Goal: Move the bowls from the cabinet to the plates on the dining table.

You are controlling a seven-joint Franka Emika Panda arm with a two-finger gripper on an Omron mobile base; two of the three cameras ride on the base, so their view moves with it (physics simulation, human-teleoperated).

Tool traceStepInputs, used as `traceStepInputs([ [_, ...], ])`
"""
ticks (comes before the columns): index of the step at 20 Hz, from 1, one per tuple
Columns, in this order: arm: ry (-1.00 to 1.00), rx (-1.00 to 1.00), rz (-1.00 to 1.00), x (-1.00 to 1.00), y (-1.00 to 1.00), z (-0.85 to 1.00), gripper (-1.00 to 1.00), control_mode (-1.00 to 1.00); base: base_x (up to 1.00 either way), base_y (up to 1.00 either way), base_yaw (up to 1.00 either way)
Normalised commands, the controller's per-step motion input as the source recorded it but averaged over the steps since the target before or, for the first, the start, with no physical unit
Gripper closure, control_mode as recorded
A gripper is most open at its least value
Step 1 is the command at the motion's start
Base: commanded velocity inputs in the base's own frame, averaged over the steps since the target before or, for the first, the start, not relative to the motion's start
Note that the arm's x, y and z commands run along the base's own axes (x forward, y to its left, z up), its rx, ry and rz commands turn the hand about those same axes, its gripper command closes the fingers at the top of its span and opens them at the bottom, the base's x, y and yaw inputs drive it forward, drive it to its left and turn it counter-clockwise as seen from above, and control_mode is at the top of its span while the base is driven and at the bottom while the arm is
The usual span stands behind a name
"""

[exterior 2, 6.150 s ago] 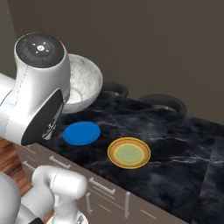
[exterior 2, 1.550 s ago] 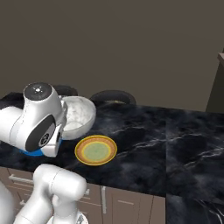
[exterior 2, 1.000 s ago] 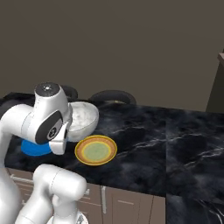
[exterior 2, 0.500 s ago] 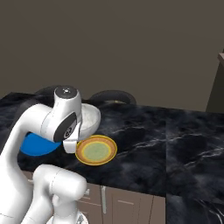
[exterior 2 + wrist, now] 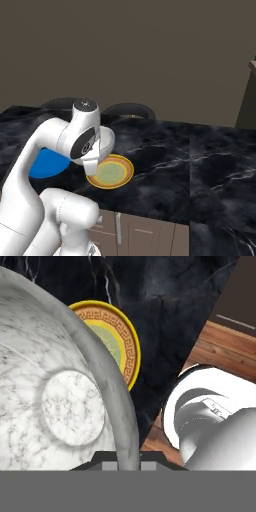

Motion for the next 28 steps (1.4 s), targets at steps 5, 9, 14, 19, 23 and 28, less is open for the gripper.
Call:
traceStepInputs([
  [5,0.0,0.01,0.09,0.07,-0.17,-0.25,1.0,-1.0,0.0,0.0,0.0],
  [9,-0.01,0.01,0.08,0.14,-0.11,-0.22,1.0,-1.0,0.0,0.0,0.0],
  [14,-0.06,0.0,0.09,0.18,0.0,-0.16,1.0,-1.0,0.0,0.0,0.0],
  [19,-0.03,-0.05,0.07,0.21,-0.04,-0.18,1.0,-1.0,0.0,0.0,0.0],
  [23,0.01,-0.04,0.07,0.21,-0.09,-0.18,1.0,-1.0,0.0,0.0,0.0],
  [28,0.0,0.0,0.06,0.24,-0.1,-0.17,1.0,-1.0,0.0,0.0,0.0],
])
